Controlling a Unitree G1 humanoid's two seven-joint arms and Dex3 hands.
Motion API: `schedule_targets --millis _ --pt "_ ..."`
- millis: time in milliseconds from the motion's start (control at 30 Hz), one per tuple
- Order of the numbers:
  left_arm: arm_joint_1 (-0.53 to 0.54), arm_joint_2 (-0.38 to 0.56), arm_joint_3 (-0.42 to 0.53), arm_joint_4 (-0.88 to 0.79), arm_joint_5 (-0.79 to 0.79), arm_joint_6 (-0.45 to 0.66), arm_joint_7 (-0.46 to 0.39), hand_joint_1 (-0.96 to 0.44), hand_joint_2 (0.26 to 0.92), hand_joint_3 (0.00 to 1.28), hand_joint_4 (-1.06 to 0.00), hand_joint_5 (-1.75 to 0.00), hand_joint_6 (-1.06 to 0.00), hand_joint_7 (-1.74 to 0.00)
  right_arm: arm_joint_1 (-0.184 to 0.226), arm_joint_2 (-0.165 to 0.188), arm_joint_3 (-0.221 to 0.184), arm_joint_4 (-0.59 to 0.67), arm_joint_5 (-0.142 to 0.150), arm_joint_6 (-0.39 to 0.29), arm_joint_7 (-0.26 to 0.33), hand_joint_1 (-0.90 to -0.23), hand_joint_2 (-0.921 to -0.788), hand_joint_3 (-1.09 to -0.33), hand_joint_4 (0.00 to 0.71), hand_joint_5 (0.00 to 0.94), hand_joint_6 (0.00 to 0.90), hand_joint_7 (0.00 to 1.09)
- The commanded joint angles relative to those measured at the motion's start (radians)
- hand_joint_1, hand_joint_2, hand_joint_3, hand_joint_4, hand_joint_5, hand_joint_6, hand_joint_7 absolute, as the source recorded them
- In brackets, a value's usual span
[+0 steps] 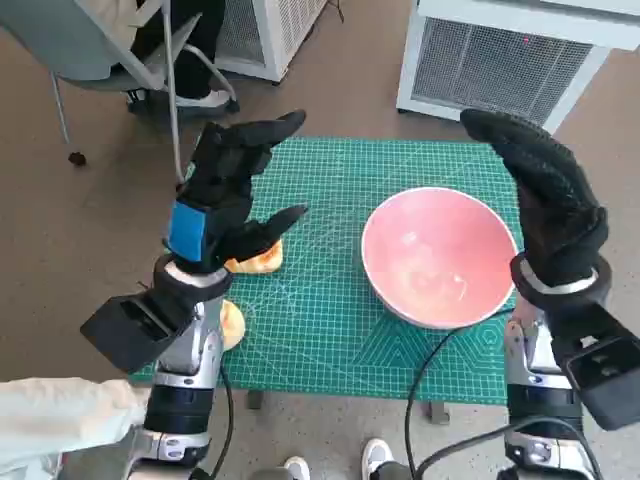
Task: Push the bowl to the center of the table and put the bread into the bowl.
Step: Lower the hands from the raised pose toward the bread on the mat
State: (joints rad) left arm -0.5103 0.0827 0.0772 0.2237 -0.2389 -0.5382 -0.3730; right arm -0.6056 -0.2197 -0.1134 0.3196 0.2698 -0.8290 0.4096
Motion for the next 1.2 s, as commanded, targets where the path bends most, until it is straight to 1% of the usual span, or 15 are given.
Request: schedule_targets --millis 33,400,533,667,733,867,933,967,1033,1067,1100,1167,1200 --pt "-0.019 0.007 0.002 0.007 -0.005 -0.009 -0.006 -0.29 0.921 0.16 -0.32 -0.24 -0.10 -0.89 0.016 -0.005 -0.002 0.011 -0.013 0.000 0.004 -0.565 -0.921 -0.752 0.261 0.000 0.089 0.46" --pt "-0.019 0.005 0.001 0.011 -0.004 -0.011 -0.008 -0.29 0.921 0.16 -0.34 -0.19 -0.09 -0.89 0.022 -0.005 -0.004 0.010 -0.019 -0.006 -0.001 -0.567 -0.921 -0.752 0.261 0.000 0.089 0.46" --pt "-0.018 0.005 0.002 0.013 -0.004 -0.012 -0.010 -0.29 0.921 0.16 -0.35 -0.18 -0.09 -0.89 0.028 -0.008 -0.008 0.014 -0.015 -0.008 0.000 -0.566 -0.921 -0.753 0.260 0.000 0.088 0.46" --pt "-0.017 0.004 0.003 0.018 -0.004 -0.017 -0.011 -0.29 0.921 0.16 -0.35 -0.18 -0.09 -0.89 0.035 -0.014 -0.016 0.020 -0.015 -0.014 -0.001 -0.565 -0.921 -0.755 0.255 0.000 0.086 0.47" --pt "-0.015 0.003 0.003 0.020 -0.003 -0.021 -0.011 -0.29 0.921 0.16 -0.35 -0.17 -0.09 -0.89 0.038 -0.025 -0.030 0.034 -0.013 -0.025 -0.002 -0.563 -0.921 -0.758 0.252 0.000 0.084 0.47" --pt "-0.011 0.001 0.002 0.022 -0.002 -0.026 -0.010 -0.29 0.921 0.16 -0.35 -0.17 -0.09 -0.89 0.039 -0.050 -0.063 0.075 0.000 -0.052 0.003 -0.558 -0.921 -0.765 0.243 0.000 0.058 0.50" --pt "-0.007 0.002 0.004 0.021 -0.005 -0.029 -0.012 -0.29 0.921 0.16 -0.35 -0.16 -0.09 -0.89 0.033 -0.080 -0.106 0.151 0.010 -0.081 0.000 -0.561 -0.921 -0.765 0.242 0.006 0.051 0.51" --pt "-0.004 0.003 0.005 0.020 -0.008 -0.030 -0.014 -0.30 0.921 0.16 -0.35 -0.16 -0.09 -0.88 0.032 -0.095 -0.131 0.195 0.011 -0.096 -0.010 -0.562 -0.921 -0.764 0.242 0.008 0.049 0.52" --pt "-0.003 0.004 0.006 0.020 -0.011 -0.031 -0.016 -0.30 0.921 0.16 -0.35 -0.16 -0.09 -0.88 0.027 -0.107 -0.155 0.244 0.010 -0.116 -0.018 -0.563 -0.921 -0.763 0.242 0.009 0.048 0.52" --pt "-0.001 0.005 0.008 0.020 -0.012 -0.031 -0.017 -0.30 0.921 0.16 -0.36 -0.16 -0.09 -0.88 0.025 -0.113 -0.173 0.277 0.004 -0.124 -0.034 -0.563 -0.921 -0.762 0.242 0.009 0.047 0.52" --pt "0.001 0.007 0.011 0.022 -0.015 -0.033 -0.019 -0.30 0.921 0.16 -0.36 -0.16 -0.09 -0.88 0.024 -0.123 -0.198 0.322 -0.012 -0.125 -0.070 -0.562 -0.921 -0.761 0.242 0.009 0.047 0.52" --pt "0.005 0.010 0.018 0.026 -0.019 -0.037 -0.022 -0.30 0.921 0.16 -0.37 -0.14 -0.10 -0.86 0.022 -0.137 -0.236 0.398 -0.038 -0.128 -0.131 -0.551 -0.921 -0.768 0.242 0.006 0.057 0.49" --pt "0.006 0.010 0.020 0.029 -0.021 -0.038 -0.024 -0.31 0.921 0.16 -0.37 -0.13 -0.11 -0.86 0.021 -0.142 -0.246 0.425 -0.047 -0.131 -0.152 -0.548 -0.921 -0.770 0.241 0.005 0.059 0.49"
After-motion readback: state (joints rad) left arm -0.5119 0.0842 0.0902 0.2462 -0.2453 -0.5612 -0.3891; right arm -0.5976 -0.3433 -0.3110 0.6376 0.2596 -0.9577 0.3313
